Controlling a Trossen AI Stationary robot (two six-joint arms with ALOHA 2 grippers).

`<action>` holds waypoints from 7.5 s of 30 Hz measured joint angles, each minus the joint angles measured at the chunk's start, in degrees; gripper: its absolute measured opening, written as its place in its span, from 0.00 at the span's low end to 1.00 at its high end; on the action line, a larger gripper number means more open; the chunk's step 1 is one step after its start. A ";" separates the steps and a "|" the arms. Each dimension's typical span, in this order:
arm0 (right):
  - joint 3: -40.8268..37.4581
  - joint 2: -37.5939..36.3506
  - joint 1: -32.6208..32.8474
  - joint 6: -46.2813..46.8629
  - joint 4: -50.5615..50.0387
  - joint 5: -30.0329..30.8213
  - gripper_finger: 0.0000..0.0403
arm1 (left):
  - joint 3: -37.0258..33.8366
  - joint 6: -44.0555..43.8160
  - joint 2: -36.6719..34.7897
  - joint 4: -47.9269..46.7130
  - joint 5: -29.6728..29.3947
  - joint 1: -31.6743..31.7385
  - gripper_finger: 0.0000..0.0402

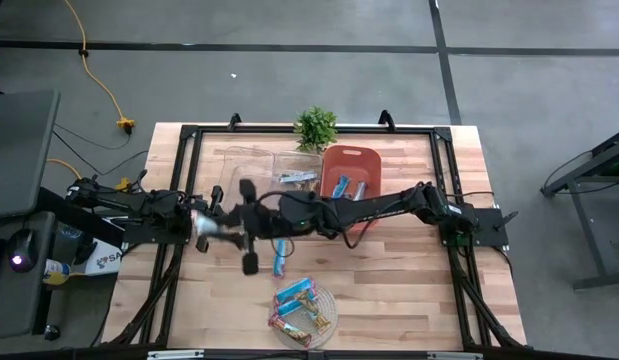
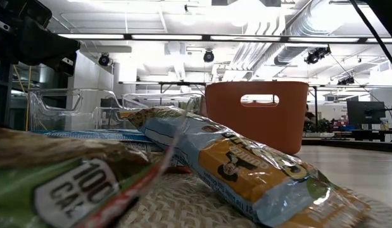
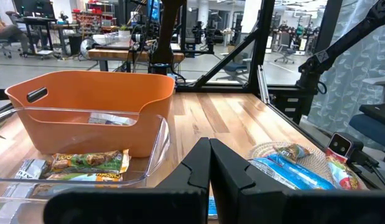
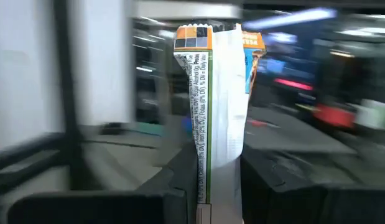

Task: Pick and place Granola Bars by type
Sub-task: Put the top yellow granola bar into the right transparent bin, then put the yellow granola bar into the right transparent bin

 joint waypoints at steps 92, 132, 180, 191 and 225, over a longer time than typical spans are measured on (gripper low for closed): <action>-5.11 0.09 -15.00 38.32 -54.95 10.35 0.47 | 0.00 0.02 -0.02 -0.01 0.00 -0.02 0.00; -1.64 -8.81 24.96 51.86 -71.71 -3.61 0.47 | 0.02 -0.01 -0.01 -0.02 0.04 -0.02 0.00; -38.88 -8.46 23.69 67.06 -34.70 13.10 0.67 | 0.02 0.00 0.00 -0.02 0.00 0.00 0.00; -38.88 -8.46 23.56 66.97 -34.70 14.30 0.67 | 0.00 -0.01 -0.01 -0.01 0.00 -0.01 0.00; -38.91 -1.73 23.34 68.90 -30.04 13.16 0.67 | 0.01 -0.01 -0.01 0.00 0.00 0.01 0.00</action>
